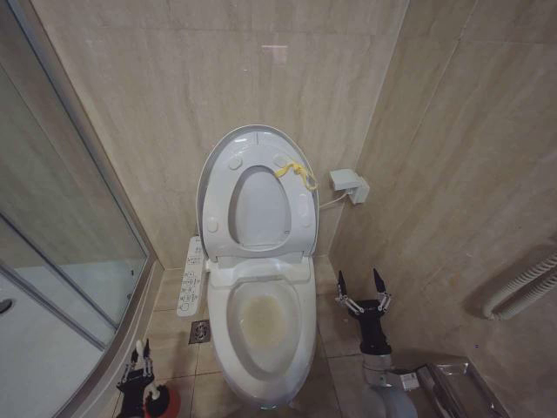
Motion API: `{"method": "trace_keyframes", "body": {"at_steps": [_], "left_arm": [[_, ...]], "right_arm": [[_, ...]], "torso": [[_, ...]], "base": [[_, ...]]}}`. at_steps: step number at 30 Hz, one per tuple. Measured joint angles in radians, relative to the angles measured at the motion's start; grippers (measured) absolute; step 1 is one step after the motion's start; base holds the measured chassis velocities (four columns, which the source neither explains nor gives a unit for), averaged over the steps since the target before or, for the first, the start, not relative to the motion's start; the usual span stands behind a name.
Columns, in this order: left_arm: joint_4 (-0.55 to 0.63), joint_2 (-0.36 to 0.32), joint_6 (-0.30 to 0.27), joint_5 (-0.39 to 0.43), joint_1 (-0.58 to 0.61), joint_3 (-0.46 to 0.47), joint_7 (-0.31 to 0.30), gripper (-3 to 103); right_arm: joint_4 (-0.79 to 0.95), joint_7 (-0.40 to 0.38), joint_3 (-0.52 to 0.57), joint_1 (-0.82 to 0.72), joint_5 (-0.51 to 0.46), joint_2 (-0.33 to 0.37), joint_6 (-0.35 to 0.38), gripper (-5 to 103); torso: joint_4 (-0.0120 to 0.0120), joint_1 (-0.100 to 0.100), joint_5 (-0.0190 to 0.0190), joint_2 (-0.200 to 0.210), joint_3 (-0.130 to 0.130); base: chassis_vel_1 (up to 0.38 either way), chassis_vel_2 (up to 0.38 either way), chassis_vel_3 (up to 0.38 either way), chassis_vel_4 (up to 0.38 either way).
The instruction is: Open the toilet lid, clean the toilet bowl with a toilet brush, close the toilet lid, and flush.
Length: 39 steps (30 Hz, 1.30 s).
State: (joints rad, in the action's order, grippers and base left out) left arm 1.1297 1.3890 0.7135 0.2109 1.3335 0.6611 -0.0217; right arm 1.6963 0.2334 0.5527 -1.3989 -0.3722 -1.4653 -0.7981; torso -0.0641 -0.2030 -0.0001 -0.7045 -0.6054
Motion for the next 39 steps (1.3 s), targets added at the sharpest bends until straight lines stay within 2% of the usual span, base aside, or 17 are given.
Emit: {"method": "trace_keyframes", "body": {"at_steps": [13,14,15,19,21,22,23,26,27,29,30,31,32,35,36,37,39], "left_arm": [[-0.005,0.003,-0.048,-0.053,0.02,-0.007,-0.03,22],[0.013,0.002,-0.052,-0.053,0.033,-0.006,-0.035,38],[0.013,0.002,-0.052,-0.053,0.033,-0.006,-0.035,38],[0.119,-0.005,-0.06,-0.048,0.094,-0.003,-0.055,38],[0.232,-0.011,-0.067,-0.038,0.163,-0.001,-0.071,38],[0.297,-0.013,-0.066,-0.037,0.207,0.001,-0.077,66],[0.297,-0.013,-0.066,-0.037,0.207,0.001,-0.077,66],[0.472,-0.019,-0.037,-0.03,0.312,0.015,-0.09,66],[0.472,-0.019,-0.037,-0.03,0.312,0.015,-0.09,66],[0.59,-0.022,-0.043,-0.001,0.354,0.015,-0.115,66],[0.659,-0.021,-0.062,0.012,0.371,0.018,-0.149,92],[0.718,-0.019,-0.09,0.017,0.38,0.019,-0.192,92],[0.718,-0.019,-0.09,0.017,0.38,0.019,-0.192,92],[0.869,-0.008,-0.258,0.017,0.393,0.019,-0.343,92],[0.869,-0.008,-0.258,0.017,0.393,0.019,-0.343,92],[0.904,-0.005,-0.303,0.015,0.397,0.019,-0.369,100],[0.928,0.0,-0.32,0.003,0.406,0.019,-0.378,100]], "right_arm": [[0.008,0.0,0.011,-0.007,-0.018,0.019,0.0,100],[0.008,0.001,0.009,-0.007,-0.018,0.017,0.0,100],[0.008,0.001,0.009,-0.007,-0.018,0.017,0.0,100],[0.007,0.002,0.003,-0.001,-0.018,0.009,0.0,100],[0.006,0.003,-0.001,0.002,-0.018,0.005,0.0,100],[0.006,0.003,-0.003,0.002,-0.017,0.003,0.0,100],[0.006,0.003,-0.003,0.002,-0.017,0.003,0.0,100],[0.024,-0.025,-0.001,-0.002,-0.016,0.006,0.01,100],[0.024,-0.025,-0.001,-0.002,-0.016,0.006,0.01,100],[0.038,-0.073,0.002,-0.001,-0.009,0.018,0.031,100],[0.044,-0.109,0.004,0.007,0.002,0.027,0.049,100],[0.049,-0.139,0.006,0.017,0.012,0.036,0.067,100],[0.049,-0.139,0.006,0.017,0.012,0.036,0.067,100],[0.053,-0.183,0.012,0.066,0.021,0.078,0.112,100],[0.053,-0.183,0.012,0.066,0.021,0.078,0.112,100],[0.045,-0.193,0.012,0.089,0.021,0.095,0.128,100],[0.032,-0.206,0.009,0.118,0.021,0.117,0.145,100]], "torso": [[0.0002,0.0,0.0,0.0,0.0],[0.0002,0.0,0.0,0.0,0.0],[0.0002,0.0,0.0,0.0,0.0],[0.0001,0.0,0.0,0.0,0.0],[-0.0001,0.0,0.0003,0.0,0.0],[0.0002,0.0,0.0003,0.0,0.0],[0.0002,0.0,0.0003,0.0,0.0],[0.0007,0.0,0.0003,0.0,0.0],[0.0007,0.0,0.0003,0.0,0.0],[-0.0003,0.0,0.0001,0.0,0.0],[-0.0003,0.0,0.0005,0.0,0.0],[0.0,0.0,0.0004,0.0,0.0],[0.0,0.0,0.0004,0.0,0.0],[0.0,0.0,0.0005,0.0,0.0],[0.0,0.0,0.0005,0.0,0.0],[0.0,0.0,0.0002,0.0,0.0],[-0.0001,0.0,0.0003,0.0,0.0]], "base": [[0.0,0.0,0.0,0.0],[0.0,0.0,0.0,0.0],[0.0,0.0,0.0,0.0],[0.0,0.0,0.0,0.0],[0.0,0.0,0.0,0.0],[0.0,0.0,0.0,0.0],[0.0,0.0,0.0,0.0],[0.0,0.0,0.0,0.0],[0.0,0.0,0.0,0.0],[0.0,0.0,0.0,0.0],[0.0,0.0,0.0,0.0],[0.0,0.0,0.0,0.0],[0.0,0.0,0.0,0.0],[0.0,0.0,0.0,0.0],[0.0,0.0,0.0,0.0],[0.0,0.0,0.0,0.0],[0.0,0.0,0.0,0.0]]}}
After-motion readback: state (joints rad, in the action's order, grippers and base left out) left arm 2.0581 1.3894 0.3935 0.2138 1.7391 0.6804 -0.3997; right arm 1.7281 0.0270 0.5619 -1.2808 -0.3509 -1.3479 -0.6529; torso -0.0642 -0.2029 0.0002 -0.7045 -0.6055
